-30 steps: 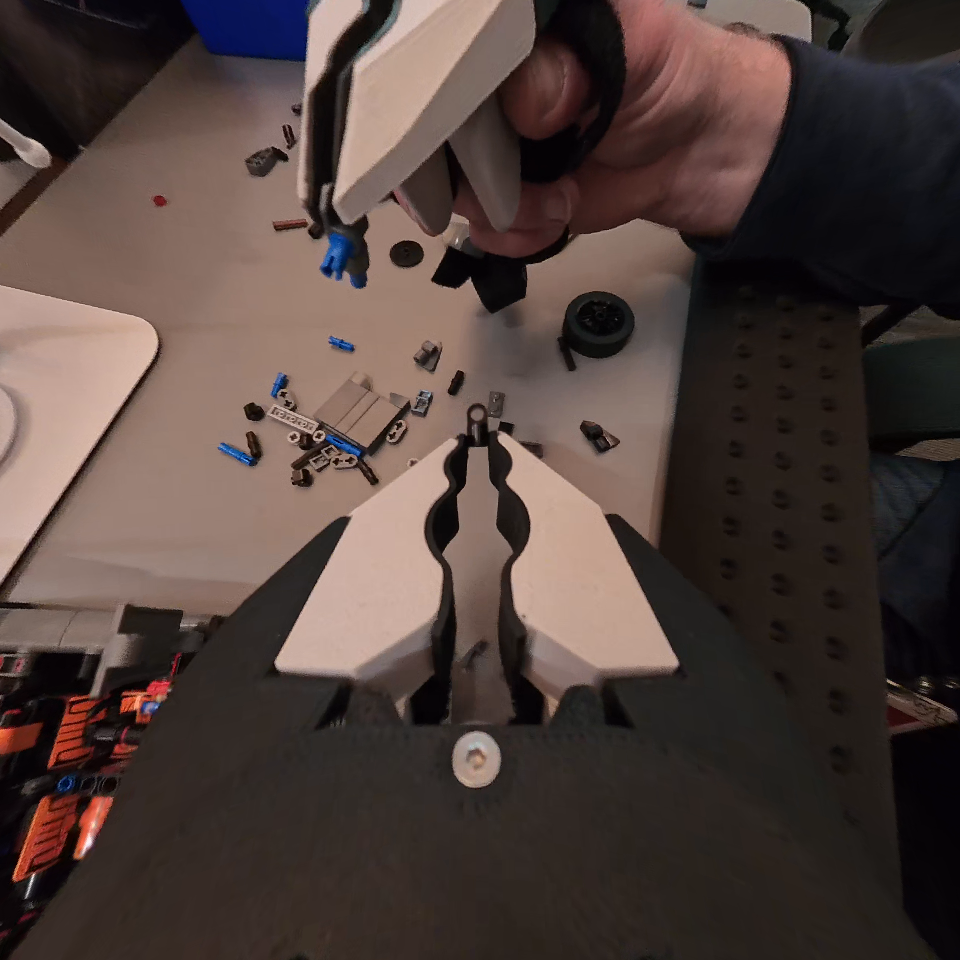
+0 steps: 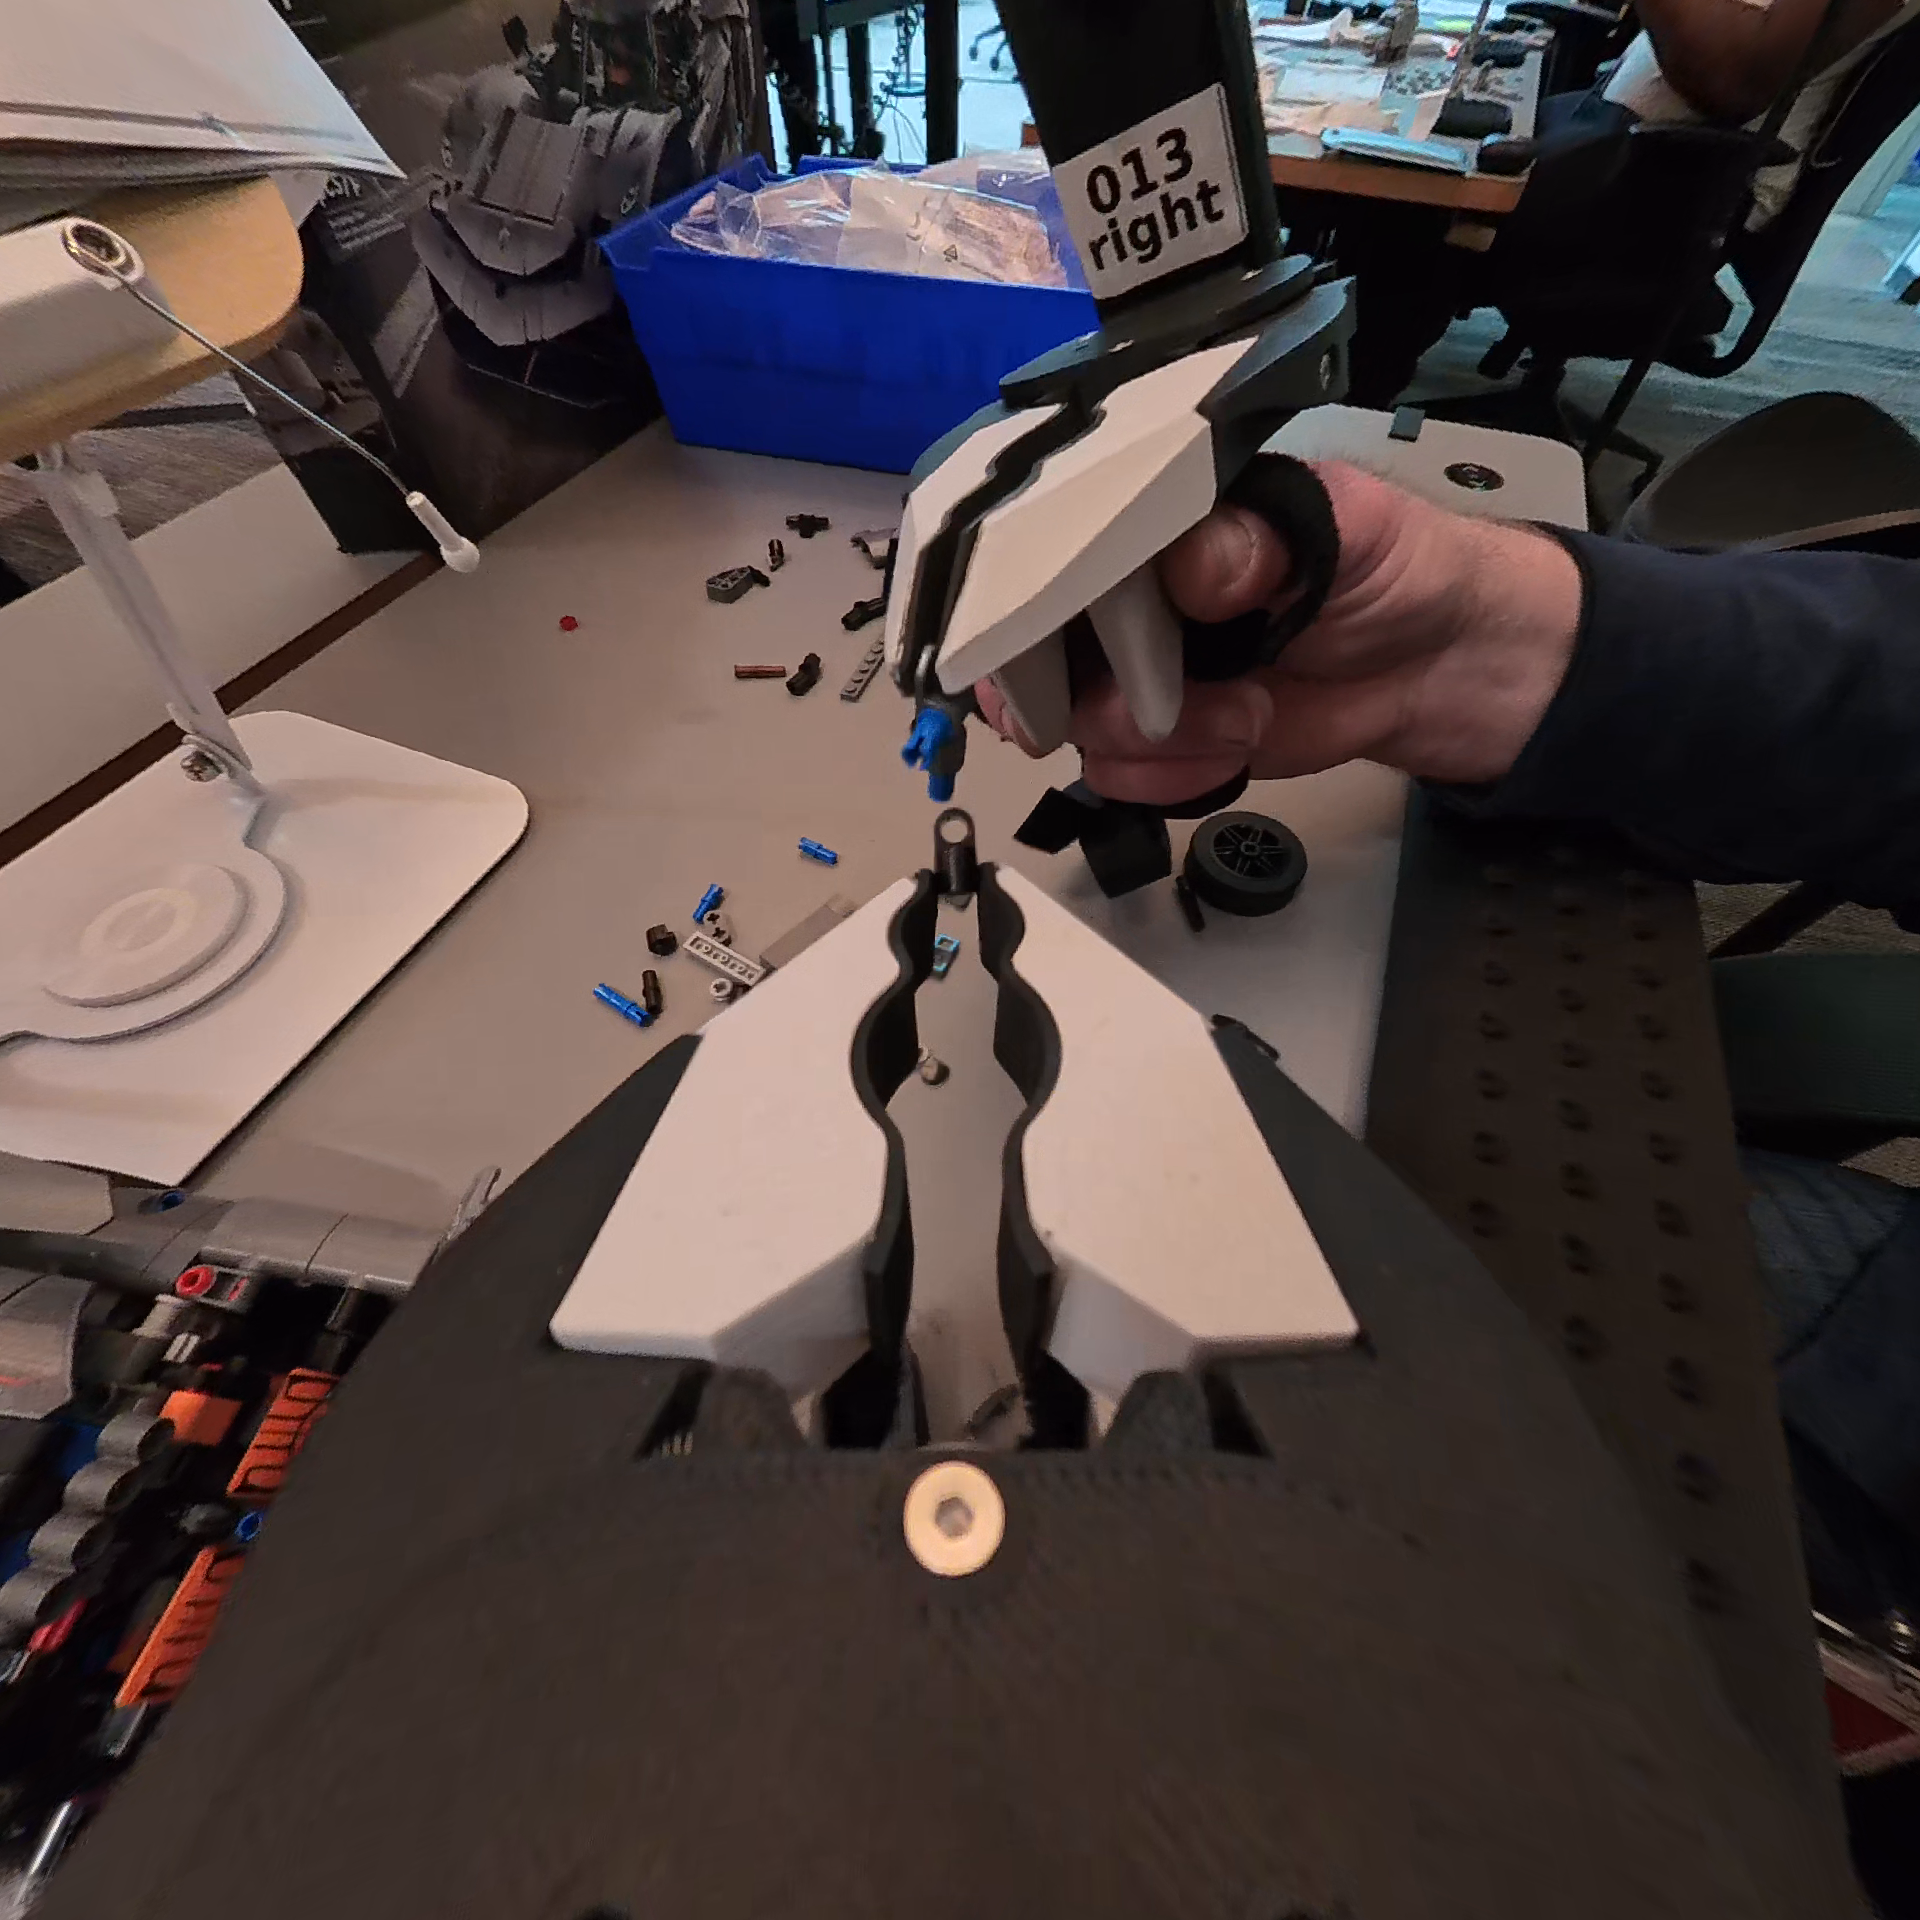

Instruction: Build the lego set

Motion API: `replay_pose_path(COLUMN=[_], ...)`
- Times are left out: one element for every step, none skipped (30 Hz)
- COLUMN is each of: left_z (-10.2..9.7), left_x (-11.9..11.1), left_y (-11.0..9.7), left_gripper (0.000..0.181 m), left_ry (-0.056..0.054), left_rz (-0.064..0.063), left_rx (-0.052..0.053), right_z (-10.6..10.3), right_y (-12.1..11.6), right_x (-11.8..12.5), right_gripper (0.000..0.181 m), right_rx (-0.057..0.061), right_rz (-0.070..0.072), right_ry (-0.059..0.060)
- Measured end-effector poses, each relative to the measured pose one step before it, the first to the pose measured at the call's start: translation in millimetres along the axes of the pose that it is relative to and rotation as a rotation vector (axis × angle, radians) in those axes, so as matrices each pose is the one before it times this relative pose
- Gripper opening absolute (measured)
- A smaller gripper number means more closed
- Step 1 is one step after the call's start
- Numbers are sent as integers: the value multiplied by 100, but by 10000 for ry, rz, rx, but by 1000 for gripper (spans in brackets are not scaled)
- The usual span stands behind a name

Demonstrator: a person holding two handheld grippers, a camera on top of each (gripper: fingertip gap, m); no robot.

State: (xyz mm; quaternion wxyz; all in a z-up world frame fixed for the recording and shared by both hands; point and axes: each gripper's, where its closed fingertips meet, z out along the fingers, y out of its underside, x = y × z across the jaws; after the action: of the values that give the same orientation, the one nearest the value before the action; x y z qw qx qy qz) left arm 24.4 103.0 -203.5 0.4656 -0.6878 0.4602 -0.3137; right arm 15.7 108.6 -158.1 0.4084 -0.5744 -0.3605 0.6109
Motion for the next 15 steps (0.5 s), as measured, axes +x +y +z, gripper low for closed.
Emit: replay_pose_path(left_z=[-19, -36, -31, -35, -21, -12, 27, 15, 8, 3, 21, -6, -16, 0, 5], left_x=[-97, -82, -92, -91, -62, -20, -69, -51, -1, 28, 15, 14, -10, -34, -8], left_y=[-12, 4, 32, -3, -26, -37, 70, 61, -6, -20, 35, 19, -14, 40, 29], left_gripper=[5, 5, 5, 5, 5, 5, 5, 5, 5, 5, 5, 5, 5, 5, 5], left_ry=[-80, -65, -68, -63, -32, -4, -40, -46, -12, 12, -4, -7, -19, -27, -16], left_rz=[48, 25, 22, 19, -6, -23, -5, 31, 21, 7, 14, 18, 33, 36, 28], left_rx=[-21, -20, -27, -4, 12, 19, -53, -32, -8, -3, -30, -16, -2, -48, -30], right_z=[63, 55, 34, -3, 5, 60, 112, 127, 131, 108, 99, 68, 1, -44, 2], right_y=[95, 78, 47, -33, -100, -21, 81, 75, 66, 75, 68, 99, 47, -15, 69], right_x=[46, 40, 35, 0, -44, -57, -63, -51, -30, 37, 12, 23, 174, 118, -39], right_gripper=[0, 0, 0, 0, 0, 0, 0, 0, 0, 0, 0, 0, 0, 0, 0], right_rx=[-50, -33, -20, 25, 63, 15, -36, -13, -7, -26, -39, -69, -48, -25, -79], right_rz=[-9, 4, 11, -3, -31, -43, -20, -13, -32, -78, -107, -88, -111, -120, -51], right_ry=[39, 38, 18, 5, 10, 1, -6, -3, 19, 72, 56, 60, 168, 136, 6])
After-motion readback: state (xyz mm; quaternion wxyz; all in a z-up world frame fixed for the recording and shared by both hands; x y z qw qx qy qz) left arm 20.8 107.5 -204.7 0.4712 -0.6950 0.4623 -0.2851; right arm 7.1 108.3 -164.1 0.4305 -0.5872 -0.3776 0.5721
